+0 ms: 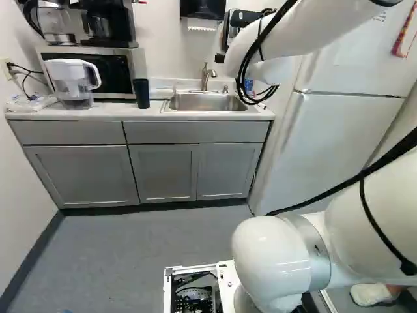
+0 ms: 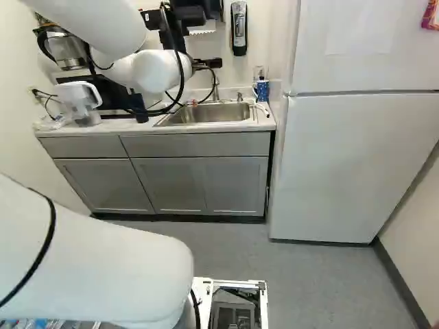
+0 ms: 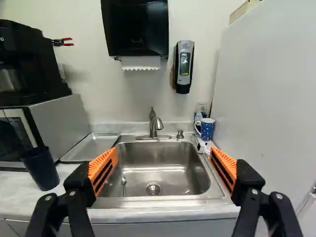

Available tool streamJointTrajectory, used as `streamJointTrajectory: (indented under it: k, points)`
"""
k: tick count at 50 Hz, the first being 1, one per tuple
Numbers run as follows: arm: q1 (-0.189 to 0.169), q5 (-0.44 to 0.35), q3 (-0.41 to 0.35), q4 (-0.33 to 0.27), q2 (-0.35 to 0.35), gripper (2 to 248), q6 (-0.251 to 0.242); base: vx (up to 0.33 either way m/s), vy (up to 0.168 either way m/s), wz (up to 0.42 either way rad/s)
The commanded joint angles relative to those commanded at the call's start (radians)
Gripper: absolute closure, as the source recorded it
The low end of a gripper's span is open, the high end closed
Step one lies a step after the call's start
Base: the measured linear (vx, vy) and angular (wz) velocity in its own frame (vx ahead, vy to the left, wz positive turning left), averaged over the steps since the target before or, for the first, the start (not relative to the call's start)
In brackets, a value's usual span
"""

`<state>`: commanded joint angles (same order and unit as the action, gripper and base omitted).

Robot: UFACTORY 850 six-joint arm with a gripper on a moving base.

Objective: Rinse the cup and place it in the tray

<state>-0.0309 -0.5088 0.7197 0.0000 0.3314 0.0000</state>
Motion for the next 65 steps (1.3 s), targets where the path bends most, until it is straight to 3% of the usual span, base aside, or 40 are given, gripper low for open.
streamJointTrajectory:
  k: [38,65]
  points:
    - [0.000,0.000,0.000,0.000,0.000,3,0.000,0.116,-0.052,-0.002]
    - [0.000,0.000,0.000,0.000,0.000,3,0.000,0.124,-0.022,0.151]
